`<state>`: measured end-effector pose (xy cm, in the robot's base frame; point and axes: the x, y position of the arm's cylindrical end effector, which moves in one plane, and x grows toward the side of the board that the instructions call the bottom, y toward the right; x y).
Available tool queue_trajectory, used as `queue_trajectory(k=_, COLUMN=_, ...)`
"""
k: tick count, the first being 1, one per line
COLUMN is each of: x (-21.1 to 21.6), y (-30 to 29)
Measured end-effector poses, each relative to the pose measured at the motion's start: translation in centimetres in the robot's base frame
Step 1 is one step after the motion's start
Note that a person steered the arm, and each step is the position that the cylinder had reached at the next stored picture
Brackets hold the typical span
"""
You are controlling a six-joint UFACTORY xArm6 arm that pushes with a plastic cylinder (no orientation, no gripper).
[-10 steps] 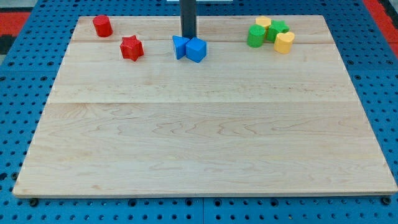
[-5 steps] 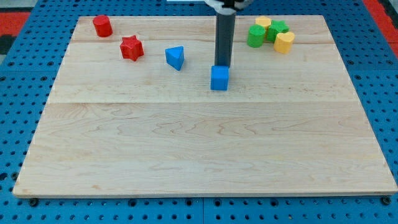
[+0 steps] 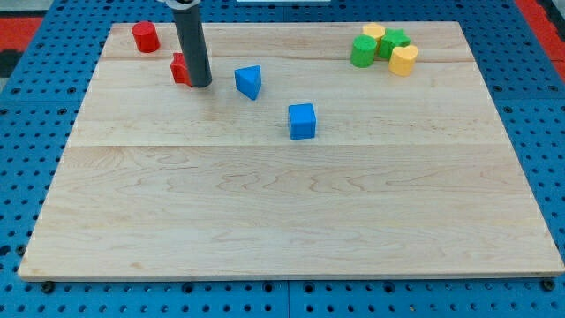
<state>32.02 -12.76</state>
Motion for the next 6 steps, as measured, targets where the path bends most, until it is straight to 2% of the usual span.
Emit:
queue_trajectory(k=1, x=4.4, y=-0.4)
queue_trajectory(k=2, x=4.2, y=-3.9)
queue_trajectory(k=3, x=1.3, y=-7.1)
queue_trajectory(k=4, x=-1.6, y=-6.7)
queue_trajectory(k=5, x=-1.5, y=-1.9)
queue_trajectory(k=6, x=0.7, y=-3.3)
